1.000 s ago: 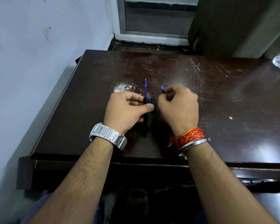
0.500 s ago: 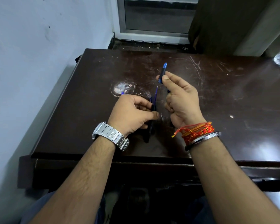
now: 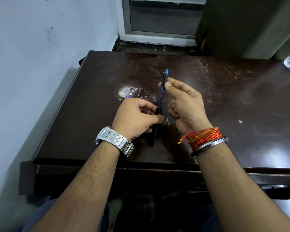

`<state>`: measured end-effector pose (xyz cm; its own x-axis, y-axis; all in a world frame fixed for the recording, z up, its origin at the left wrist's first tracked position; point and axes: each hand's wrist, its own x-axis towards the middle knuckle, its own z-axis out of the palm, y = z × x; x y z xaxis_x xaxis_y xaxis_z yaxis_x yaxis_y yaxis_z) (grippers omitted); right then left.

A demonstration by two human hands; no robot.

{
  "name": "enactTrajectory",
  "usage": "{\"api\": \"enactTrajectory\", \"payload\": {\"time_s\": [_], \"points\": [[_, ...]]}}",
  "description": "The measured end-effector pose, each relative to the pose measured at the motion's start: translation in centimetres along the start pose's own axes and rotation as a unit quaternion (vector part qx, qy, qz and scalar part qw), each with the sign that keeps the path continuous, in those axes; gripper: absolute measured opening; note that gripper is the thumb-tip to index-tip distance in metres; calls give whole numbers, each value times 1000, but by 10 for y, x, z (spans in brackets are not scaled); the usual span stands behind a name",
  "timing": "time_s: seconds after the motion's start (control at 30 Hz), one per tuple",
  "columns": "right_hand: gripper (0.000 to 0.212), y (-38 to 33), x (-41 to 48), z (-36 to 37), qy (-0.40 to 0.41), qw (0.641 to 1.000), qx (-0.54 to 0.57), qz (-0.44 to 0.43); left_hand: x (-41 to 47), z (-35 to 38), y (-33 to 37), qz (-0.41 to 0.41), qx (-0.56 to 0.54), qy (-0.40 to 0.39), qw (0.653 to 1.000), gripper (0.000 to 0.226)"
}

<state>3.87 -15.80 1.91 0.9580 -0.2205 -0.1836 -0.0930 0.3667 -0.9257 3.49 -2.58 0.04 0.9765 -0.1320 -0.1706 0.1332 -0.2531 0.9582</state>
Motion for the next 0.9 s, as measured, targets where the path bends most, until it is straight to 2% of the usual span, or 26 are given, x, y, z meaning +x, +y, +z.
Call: {"api": "enactTrajectory", "payload": {"time_s": [0.17,0.4,0.67,0.9], "points": [[14,2,1,1,-25,1000,-13,6,2,-1,-1,7,1,25,1000,18],[11,9,0,4,-60,997,-45,18,4,-1,-2,27,-17,116,993,18],[14,7,-3,7,-69,997,-33,30,5,0,-4,46,-11,140,989,20],[7,10,-2,7,-53,997,-54,33,5,-1,-4,49,0,160,986,23]]}}
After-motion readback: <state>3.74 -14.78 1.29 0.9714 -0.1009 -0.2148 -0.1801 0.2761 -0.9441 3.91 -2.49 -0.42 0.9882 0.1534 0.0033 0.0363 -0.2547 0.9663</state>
